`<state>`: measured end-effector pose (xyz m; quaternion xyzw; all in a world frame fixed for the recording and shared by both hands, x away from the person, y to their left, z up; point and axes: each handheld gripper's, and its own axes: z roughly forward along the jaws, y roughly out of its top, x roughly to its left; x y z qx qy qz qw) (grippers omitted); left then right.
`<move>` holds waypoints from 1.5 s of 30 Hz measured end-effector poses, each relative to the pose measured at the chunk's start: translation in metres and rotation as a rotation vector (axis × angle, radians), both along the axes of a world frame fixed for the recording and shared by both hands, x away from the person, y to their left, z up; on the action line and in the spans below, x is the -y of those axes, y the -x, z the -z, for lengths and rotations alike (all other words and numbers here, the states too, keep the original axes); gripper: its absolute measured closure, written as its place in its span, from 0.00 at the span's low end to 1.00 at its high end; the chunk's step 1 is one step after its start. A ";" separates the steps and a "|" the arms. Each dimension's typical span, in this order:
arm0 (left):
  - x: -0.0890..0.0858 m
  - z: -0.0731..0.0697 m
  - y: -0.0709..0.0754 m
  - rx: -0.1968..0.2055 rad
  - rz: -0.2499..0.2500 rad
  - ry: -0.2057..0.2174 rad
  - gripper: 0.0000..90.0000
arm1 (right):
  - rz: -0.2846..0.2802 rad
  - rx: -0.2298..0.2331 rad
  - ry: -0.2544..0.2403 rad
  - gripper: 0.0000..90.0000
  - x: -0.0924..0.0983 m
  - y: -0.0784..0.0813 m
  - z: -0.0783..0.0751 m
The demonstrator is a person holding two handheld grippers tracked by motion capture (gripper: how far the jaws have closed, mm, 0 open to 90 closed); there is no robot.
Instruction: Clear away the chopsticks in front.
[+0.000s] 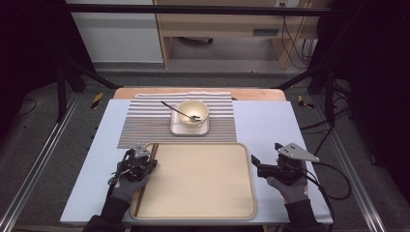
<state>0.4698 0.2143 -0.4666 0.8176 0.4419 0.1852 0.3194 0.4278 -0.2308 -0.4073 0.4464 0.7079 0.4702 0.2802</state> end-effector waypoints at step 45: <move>-0.006 -0.029 0.008 0.140 0.010 0.114 0.75 | -0.005 -0.003 0.005 0.06 -0.002 0.000 0.001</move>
